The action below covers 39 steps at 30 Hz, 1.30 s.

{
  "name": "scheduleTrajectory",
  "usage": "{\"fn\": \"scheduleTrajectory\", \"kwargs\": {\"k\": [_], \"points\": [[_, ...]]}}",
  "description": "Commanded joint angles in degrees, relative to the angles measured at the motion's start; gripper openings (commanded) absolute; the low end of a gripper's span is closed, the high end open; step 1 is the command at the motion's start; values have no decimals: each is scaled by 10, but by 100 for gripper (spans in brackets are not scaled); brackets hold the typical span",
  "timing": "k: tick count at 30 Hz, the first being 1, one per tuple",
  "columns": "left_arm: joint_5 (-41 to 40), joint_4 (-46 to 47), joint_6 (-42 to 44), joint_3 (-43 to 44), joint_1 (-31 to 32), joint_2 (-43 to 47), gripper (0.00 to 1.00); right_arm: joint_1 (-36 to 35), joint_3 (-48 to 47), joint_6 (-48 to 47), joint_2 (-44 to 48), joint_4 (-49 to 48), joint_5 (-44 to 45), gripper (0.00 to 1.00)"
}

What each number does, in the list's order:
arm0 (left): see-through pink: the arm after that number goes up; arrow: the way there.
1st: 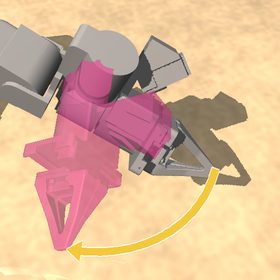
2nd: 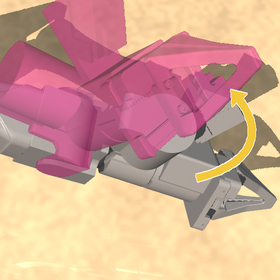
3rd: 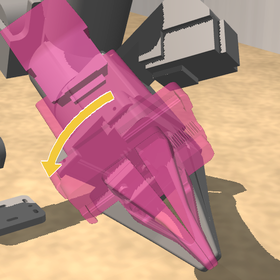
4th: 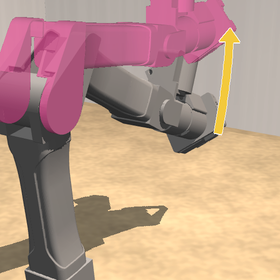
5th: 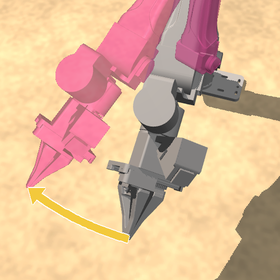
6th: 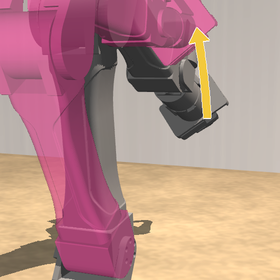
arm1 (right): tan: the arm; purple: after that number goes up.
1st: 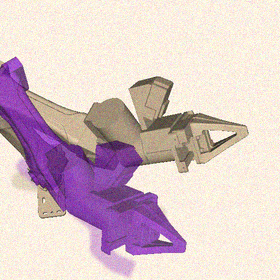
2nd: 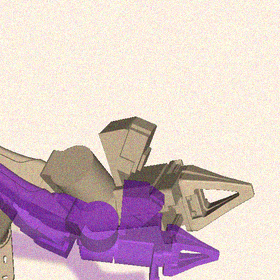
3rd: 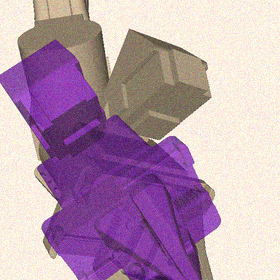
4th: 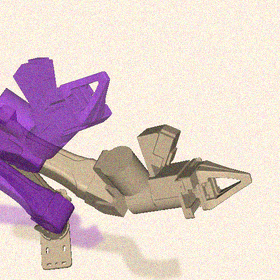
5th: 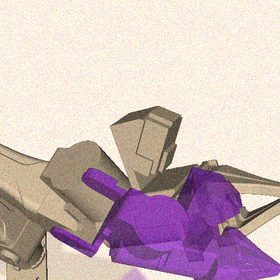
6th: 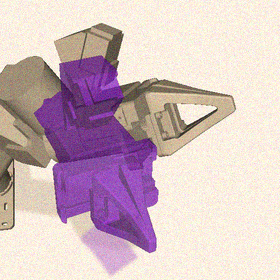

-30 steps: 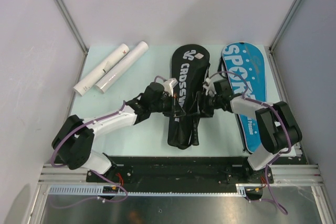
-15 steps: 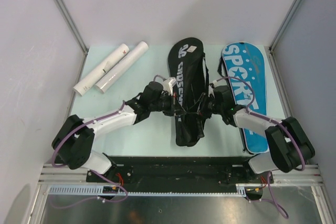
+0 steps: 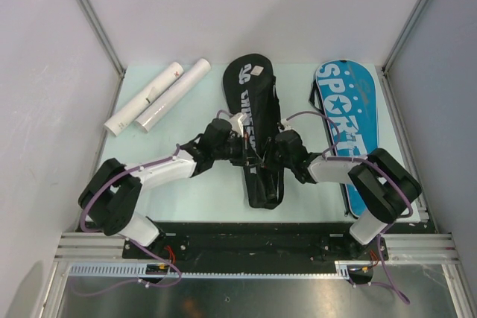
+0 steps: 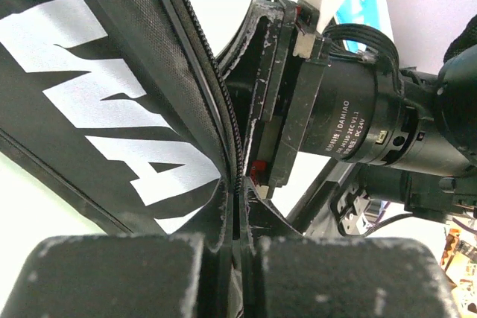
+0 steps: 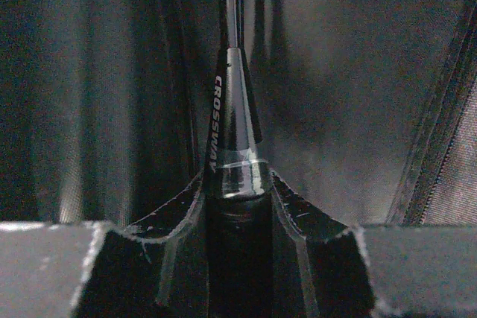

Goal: Pack up the badminton gear
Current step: Place the racket in the racket bag.

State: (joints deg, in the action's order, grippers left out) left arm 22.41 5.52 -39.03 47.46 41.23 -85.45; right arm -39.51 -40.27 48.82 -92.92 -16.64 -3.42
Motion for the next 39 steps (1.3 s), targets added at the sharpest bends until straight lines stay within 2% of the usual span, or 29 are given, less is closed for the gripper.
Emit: {"fn": "scheduleTrajectory", "kwargs": {"k": [1, 4, 8, 9, 11, 12, 16, 18, 19, 20, 22, 23, 25, 26, 27, 29, 30, 33, 36, 39], "points": [[145, 68, -25, 4, 26, 12, 0, 39, -42, -77, -28, -37, 41, 2], [162, 64, -8, -6, 19, 18, 0, 65, -40, -123, -24, -26, -32, 11], [177, 59, -2, -18, 13, 19, 1, 60, -38, -177, 10, 6, -14, 12], [182, 52, 6, -17, 14, 18, 0, 65, -38, -203, 12, 3, -39, 12], [182, 26, 30, -9, 10, 19, 0, 86, -40, -217, 18, 19, -42, 11], [183, 10, 35, -7, 10, 20, 0, 89, -41, -229, 17, 19, -49, 2], [202, 2, 47, 4, 10, 15, 1, 88, -42, -203, 6, -8, -56, 0], [179, -1, 41, 3, 10, 22, 10, 78, -42, -171, -1, -28, -37, 0], [163, -1, 31, -3, 11, 27, 18, 66, -41, -157, -3, -31, -31, 0], [127, -1, 26, -10, 12, 34, 35, 59, -41, -146, -4, -28, -2, 1], [63, -5, 24, -28, 30, 66, 51, 44, -42, -117, -2, -13, 34, 5], [-5, -9, 24, -35, 38, 75, 67, 41, -41, -102, 2, -5, 34, 6], [-74, -14, 2, -62, 59, 100, 77, 36, -41, -74, 4, 3, 64, 7], [-103, -14, -8, -71, 65, 106, 87, 32, -42, -66, 5, 4, 70, 8], [-156, -16, -13, -76, 81, 108, 92, 32, -42, -64, 4, 1, 72, 8], [-200, -35, -17, -73, 105, 108, 100, 32, -42, -49, 0, -7, 76, 9], [-240, -44, -25, -66, 112, 105, 100, 32, -42, -45, -4, -10, 77, 10], [-285, -81, -24, -45, 141, 81, 100, 32, -42, -19, -9, -24, 77, 13], [-304, -94, -14, -39, 168, 58, 100, 31, -44, 5, -22, -36, 68, 17], [-284, -89, -20, -30, 169, 35, 100, 29, -46, 22, -31, -23, 68, 17]]}}
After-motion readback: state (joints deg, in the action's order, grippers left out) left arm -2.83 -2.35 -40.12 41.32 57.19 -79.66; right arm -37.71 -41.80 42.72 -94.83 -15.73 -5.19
